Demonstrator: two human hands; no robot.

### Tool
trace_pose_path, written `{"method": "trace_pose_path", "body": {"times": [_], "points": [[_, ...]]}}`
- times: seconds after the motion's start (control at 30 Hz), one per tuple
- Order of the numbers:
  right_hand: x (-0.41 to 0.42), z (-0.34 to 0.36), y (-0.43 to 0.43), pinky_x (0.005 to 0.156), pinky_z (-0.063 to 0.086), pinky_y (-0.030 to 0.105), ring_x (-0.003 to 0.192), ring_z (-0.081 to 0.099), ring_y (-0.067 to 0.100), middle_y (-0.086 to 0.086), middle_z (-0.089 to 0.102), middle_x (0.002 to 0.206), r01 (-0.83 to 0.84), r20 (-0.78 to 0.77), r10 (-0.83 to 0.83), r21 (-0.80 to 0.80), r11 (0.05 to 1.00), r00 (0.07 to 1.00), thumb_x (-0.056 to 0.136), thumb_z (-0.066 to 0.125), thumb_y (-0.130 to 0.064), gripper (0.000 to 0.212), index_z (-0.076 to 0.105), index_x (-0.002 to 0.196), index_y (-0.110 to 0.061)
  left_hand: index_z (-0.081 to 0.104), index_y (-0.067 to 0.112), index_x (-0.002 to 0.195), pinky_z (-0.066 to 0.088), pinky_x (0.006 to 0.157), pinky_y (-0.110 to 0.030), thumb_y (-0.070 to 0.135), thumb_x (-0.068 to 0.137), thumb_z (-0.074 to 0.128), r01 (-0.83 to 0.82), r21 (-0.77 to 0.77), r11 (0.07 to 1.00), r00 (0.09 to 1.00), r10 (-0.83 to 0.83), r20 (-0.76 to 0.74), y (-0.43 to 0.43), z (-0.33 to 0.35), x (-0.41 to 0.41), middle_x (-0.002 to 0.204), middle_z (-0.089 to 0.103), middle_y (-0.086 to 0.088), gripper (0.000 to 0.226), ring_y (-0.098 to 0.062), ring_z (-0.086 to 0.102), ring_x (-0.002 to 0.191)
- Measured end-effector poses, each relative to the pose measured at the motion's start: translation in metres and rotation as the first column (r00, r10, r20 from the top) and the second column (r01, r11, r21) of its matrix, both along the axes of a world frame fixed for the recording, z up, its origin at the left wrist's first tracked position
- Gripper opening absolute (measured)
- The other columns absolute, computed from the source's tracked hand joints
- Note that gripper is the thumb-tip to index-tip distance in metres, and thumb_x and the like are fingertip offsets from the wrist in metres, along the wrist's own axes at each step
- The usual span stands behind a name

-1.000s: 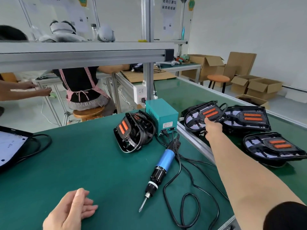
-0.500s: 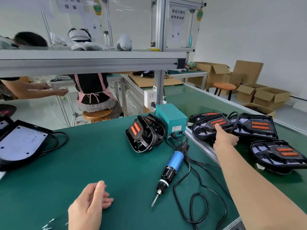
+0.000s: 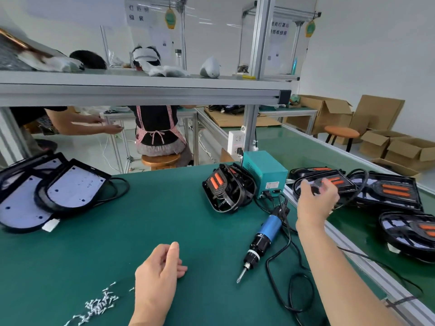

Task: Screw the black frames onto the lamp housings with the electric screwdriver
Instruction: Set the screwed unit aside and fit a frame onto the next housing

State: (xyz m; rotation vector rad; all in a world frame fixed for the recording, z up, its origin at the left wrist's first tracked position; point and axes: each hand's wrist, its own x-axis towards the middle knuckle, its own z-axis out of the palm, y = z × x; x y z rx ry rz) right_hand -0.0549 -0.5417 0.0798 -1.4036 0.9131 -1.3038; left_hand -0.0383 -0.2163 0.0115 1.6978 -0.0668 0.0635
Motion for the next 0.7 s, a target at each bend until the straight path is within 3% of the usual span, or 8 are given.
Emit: {"method": "trace_pose_path", "body": {"times": [0.07,0.13,0.23,0.33,0.47,0.63,0.7], "points": [[0.012,0.006,0.027,0.099,0.044,0.031,0.116,0.05,0.013,0.004,0.046,0.134,-0.243,-0.144,0.227,-0.103,0.965,0.963,0.093,0.068,-0.03,0.048,0.051,0.134,-0.013,0.068,0.012,0.076,0.057,0.068,-0.034,0.026,0.1,0.057,-0.001,0.0,1.0,1.0,0.001,-0.012,0.0,0.001,0.0,0.068,0.071,-0.003,0.031,-0.016,0.073,0.06],[0.028,0.009,0.049,0.102,0.044,0.037,0.12,0.052,0.018,0.004,0.046,0.139,-0.452,-0.355,0.379,-0.147,0.88,0.854,0.092,0.068,-0.041,0.06,0.045,0.142,-0.017,0.068,0.012,0.076,0.055,0.067,-0.032,0.027,0.1,0.057,0.002,-0.005,1.0,1.0,-0.002,-0.028,0.0,0.001,-0.001,0.068,0.07,-0.005,0.031,-0.016,0.073,0.061],[0.052,0.007,0.071,0.112,0.039,0.047,0.139,0.042,0.029,0.008,0.03,0.157,-0.615,-0.665,0.395,-0.123,0.779,0.634,0.092,0.063,-0.054,0.085,0.021,0.158,-0.02,0.066,0.011,0.075,0.055,0.065,-0.029,0.028,0.1,0.057,0.012,-0.01,1.0,0.999,-0.012,-0.044,0.0,0.003,-0.002,0.069,0.068,-0.005,0.031,-0.016,0.073,0.061],[0.07,0.006,0.081,0.111,0.037,0.05,0.143,0.037,0.034,0.01,0.025,0.163,-0.672,-0.803,0.356,-0.074,0.737,0.479,0.094,0.061,-0.052,0.093,0.004,0.162,-0.024,0.063,0.01,0.076,0.054,0.063,-0.025,0.031,0.1,0.055,0.022,0.027,0.999,0.999,-0.021,-0.044,0.0,0.005,-0.004,0.069,0.067,-0.005,0.033,-0.013,0.072,0.061],[0.081,0.003,0.089,0.111,0.042,0.048,0.136,0.046,0.037,0.015,0.04,0.155,-0.677,-0.842,0.341,-0.038,0.735,0.418,0.096,0.06,-0.032,0.081,0.013,0.162,-0.023,0.063,0.013,0.078,0.059,0.071,-0.035,0.035,0.1,0.055,0.041,0.046,0.998,0.998,-0.039,-0.052,0.002,0.005,-0.005,0.077,0.067,-0.012,0.032,-0.008,0.072,0.061],[0.082,-0.003,0.101,0.097,0.052,0.047,0.114,0.061,0.038,0.017,0.054,0.14,-0.671,-0.79,0.408,-0.006,0.741,0.458,0.098,0.047,-0.017,0.06,0.032,0.156,-0.016,0.06,0.012,0.078,0.058,0.074,-0.042,0.038,0.099,0.056,0.052,0.03,0.998,0.997,-0.05,-0.063,0.002,0.003,-0.004,0.079,0.065,-0.014,0.033,-0.009,0.072,0.061],[0.08,-0.006,0.107,0.094,0.052,0.046,0.116,0.058,0.038,0.016,0.058,0.136,-0.652,-0.823,0.326,-0.07,0.755,0.466,0.1,0.045,-0.017,0.051,0.041,0.15,-0.013,0.059,0.013,0.078,0.057,0.072,-0.041,0.04,0.098,0.055,0.056,0.03,0.998,0.997,-0.054,-0.062,0.003,0.003,-0.004,0.08,0.066,-0.014,0.034,-0.009,0.072,0.061]]}}
